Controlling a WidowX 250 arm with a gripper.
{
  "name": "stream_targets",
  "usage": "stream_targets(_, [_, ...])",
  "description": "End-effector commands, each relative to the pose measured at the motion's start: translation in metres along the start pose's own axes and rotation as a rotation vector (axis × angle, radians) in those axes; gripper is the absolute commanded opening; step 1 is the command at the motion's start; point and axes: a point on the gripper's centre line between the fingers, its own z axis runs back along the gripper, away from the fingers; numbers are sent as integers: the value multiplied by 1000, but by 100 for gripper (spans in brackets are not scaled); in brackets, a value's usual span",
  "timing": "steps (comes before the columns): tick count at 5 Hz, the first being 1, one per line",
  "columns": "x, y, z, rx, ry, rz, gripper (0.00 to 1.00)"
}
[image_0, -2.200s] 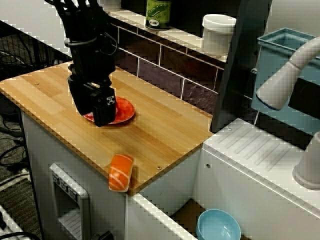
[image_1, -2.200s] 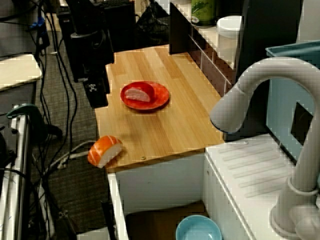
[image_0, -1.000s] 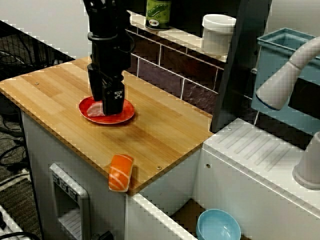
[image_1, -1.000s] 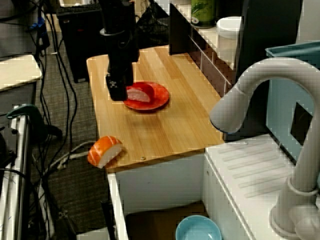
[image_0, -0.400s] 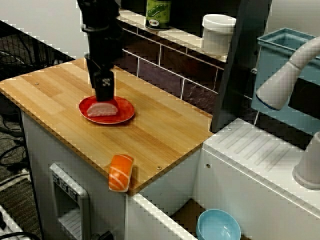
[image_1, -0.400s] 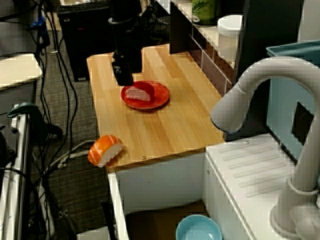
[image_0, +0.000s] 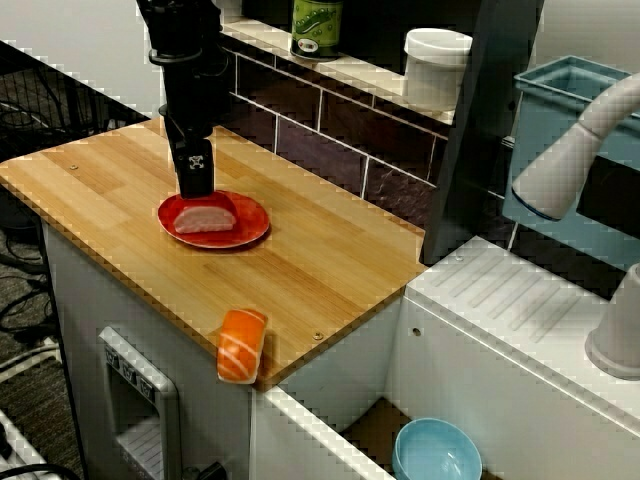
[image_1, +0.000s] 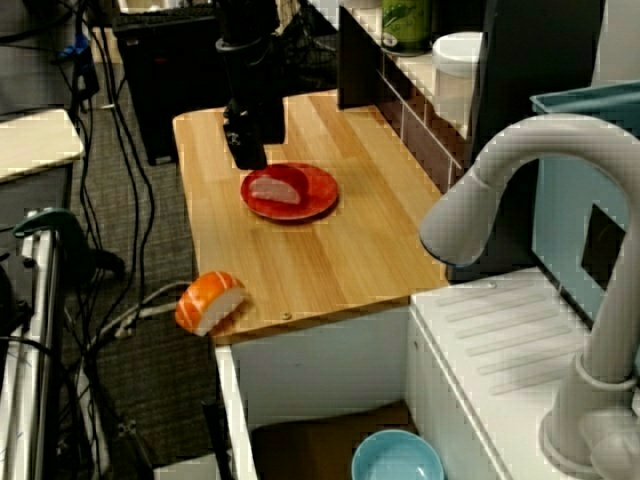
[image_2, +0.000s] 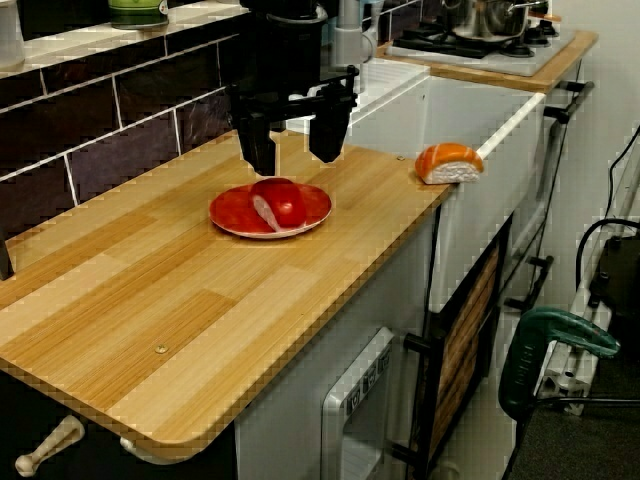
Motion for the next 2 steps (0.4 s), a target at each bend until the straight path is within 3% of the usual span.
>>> stream_targets(1, [7, 1, -11, 50, -28, 10, 100])
stream_targets(2, [8, 0, -17, 61, -28, 22, 100])
